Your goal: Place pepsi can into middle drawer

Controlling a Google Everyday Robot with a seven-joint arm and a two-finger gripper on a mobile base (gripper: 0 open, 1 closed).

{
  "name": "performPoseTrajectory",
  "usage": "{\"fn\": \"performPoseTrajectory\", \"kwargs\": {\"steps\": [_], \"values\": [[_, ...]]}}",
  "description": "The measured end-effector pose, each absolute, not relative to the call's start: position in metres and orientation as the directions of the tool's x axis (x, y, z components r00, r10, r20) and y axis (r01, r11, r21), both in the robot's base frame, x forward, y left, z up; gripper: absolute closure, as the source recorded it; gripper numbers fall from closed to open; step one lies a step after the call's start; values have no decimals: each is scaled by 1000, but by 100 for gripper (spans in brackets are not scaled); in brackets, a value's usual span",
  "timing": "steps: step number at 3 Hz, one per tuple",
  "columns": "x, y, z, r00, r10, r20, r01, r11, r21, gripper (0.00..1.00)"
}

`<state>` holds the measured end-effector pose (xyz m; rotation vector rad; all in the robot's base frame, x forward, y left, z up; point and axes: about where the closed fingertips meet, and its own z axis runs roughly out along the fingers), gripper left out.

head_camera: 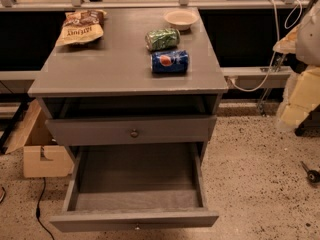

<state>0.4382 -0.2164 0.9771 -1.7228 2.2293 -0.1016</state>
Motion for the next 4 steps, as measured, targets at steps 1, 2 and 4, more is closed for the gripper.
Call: {"fn": "performPoseTrajectory", "kwargs": {"steps": [1, 2, 4], "values": [[439, -216, 978, -220, -953, -209, -929, 270, -252, 0], [467, -207, 973, -203, -943, -264, -926, 272, -263, 0], [563, -162, 950, -162, -881, -444, -932, 284, -224, 0]]}}
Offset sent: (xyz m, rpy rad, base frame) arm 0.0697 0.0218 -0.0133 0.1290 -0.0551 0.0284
